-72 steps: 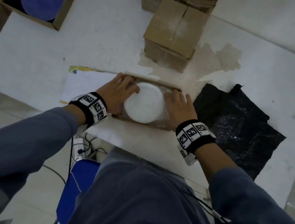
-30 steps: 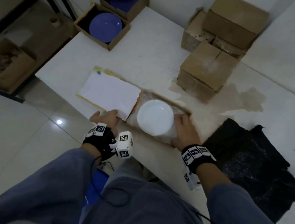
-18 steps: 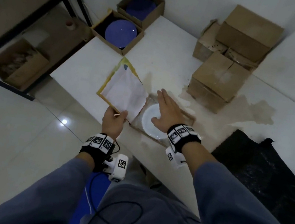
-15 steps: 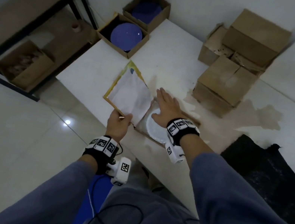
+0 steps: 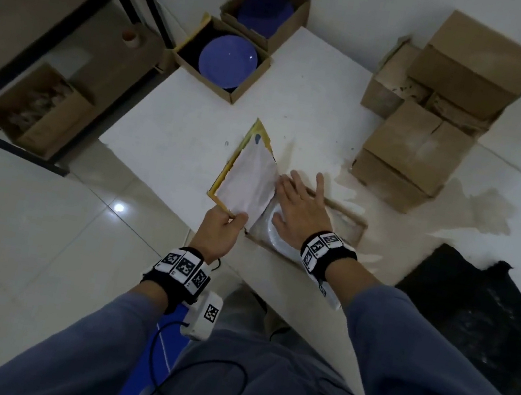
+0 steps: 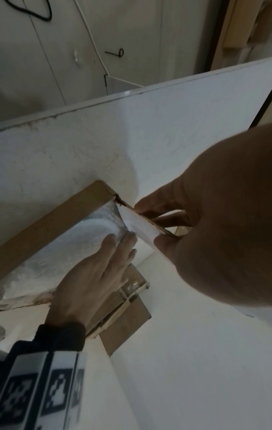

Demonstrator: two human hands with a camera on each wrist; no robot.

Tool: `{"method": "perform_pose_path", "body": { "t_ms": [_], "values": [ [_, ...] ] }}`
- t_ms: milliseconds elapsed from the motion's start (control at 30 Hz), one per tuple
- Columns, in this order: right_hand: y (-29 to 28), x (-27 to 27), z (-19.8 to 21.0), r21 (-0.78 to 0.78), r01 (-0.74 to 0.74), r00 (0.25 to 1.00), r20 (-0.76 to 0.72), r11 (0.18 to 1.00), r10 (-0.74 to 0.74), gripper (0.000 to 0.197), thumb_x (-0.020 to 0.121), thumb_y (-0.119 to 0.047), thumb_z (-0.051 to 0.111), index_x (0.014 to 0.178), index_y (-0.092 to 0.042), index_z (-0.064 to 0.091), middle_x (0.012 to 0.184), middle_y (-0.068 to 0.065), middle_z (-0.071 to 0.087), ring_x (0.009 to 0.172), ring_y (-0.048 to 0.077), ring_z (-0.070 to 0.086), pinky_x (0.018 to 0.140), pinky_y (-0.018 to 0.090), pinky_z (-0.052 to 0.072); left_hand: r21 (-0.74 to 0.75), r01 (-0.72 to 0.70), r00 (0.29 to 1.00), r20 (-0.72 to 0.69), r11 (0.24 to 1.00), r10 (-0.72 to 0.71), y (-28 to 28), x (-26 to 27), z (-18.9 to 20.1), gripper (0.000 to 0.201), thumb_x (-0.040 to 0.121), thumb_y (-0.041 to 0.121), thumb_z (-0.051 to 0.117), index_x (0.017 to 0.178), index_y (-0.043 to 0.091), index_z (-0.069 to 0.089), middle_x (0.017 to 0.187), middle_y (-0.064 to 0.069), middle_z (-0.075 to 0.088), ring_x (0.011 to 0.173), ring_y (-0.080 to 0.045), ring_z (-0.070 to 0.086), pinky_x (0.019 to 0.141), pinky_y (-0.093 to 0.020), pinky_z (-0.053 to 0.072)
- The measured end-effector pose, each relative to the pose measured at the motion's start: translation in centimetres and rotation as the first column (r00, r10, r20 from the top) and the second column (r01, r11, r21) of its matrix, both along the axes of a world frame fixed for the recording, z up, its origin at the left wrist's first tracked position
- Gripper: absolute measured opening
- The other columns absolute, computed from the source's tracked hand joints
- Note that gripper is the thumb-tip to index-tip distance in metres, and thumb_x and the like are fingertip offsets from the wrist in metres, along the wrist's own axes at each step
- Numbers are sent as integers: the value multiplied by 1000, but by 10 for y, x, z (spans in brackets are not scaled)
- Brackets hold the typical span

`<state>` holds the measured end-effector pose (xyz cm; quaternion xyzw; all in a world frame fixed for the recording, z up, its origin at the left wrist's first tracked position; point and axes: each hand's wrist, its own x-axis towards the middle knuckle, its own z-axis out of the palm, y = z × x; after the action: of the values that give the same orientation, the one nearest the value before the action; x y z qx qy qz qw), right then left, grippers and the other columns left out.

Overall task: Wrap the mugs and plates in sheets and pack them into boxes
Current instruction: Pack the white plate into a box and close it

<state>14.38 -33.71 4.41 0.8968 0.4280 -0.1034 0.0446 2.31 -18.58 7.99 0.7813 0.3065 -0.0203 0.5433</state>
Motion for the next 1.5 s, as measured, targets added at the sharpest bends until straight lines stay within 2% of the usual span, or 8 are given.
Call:
{"method": "perform_pose_path", "body": {
  "t_ms": [233,633,733,867,933,1100,1333,1500],
  "values": [
    [-5,-5,-11,-23,-9,999,-35,1000,8,79,91,-58,28,153,-10,23,160,4,23,150,22,9,113,64,-10,13,76,996,-50,997,-75,4,-1,0,21,97,13,55,108,-1,65,107,-8,68,100,-23,62,77,-12,47],
    [-17,1,11,181,188,975,-150,965,-162,73,84,-56,45,146,-19,40,153,-3,38,148,21,12,114,63,-5,133,590,807,-57,797,-588,15,23,12,80,80,31,74,145,41,29,127,10,45,101,-6,57,81,-27,53],
    [-58,-12,13,483,528,834,-452,699,-318,47,82,-29,54,125,-11,62,132,7,60,127,25,49,108,51,36,236,706,707,-202,667,-678,7,39,10,100,69,47,80,146,46,16,130,10,36,102,-10,53,81,-34,53],
    [-95,-39,48,76,979,85,-996,-191,39,32,99,-26,41,94,-14,69,87,2,72,85,22,66,75,39,54,407,744,653,-273,530,-707,-11,53,-6,112,61,61,79,150,39,14,129,0,34,111,-20,50,83,-39,54],
    [-104,-45,59,-104,962,-53,-977,-252,205,43,99,-48,39,97,-15,66,79,1,67,73,17,64,63,31,51,453,747,641,-299,486,-707,-21,57,-13,113,59,67,76,150,36,16,129,-5,35,111,-24,49,83,-43,55],
    [-103,-47,43,74,958,32,-988,-277,-153,26,76,-25,80,92,-7,69,93,10,72,89,26,70,73,39,59,448,796,584,-386,408,-714,-26,66,-19,118,53,74,74,148,38,14,139,-11,30,118,-31,46,90,-49,51],
    [-112,-47,23,82,946,-14,-956,-313,-294,15,86,-2,68,75,-12,71,84,11,71,79,19,66,76,33,56,517,850,256,-572,-100,-780,-6,115,-25,153,31,81,76,152,27,0,158,-19,-18,146,-40,-20,118,-61,-3],
    [-114,-47,10,35,912,-131,-919,-409,-371,24,85,-3,64,68,-19,69,75,2,69,70,14,60,64,25,47,467,870,152,-562,-160,-813,-3,138,-30,150,29,90,66,151,37,-2,158,-17,-6,147,-41,-3,117,-60,12]
  ]
}}
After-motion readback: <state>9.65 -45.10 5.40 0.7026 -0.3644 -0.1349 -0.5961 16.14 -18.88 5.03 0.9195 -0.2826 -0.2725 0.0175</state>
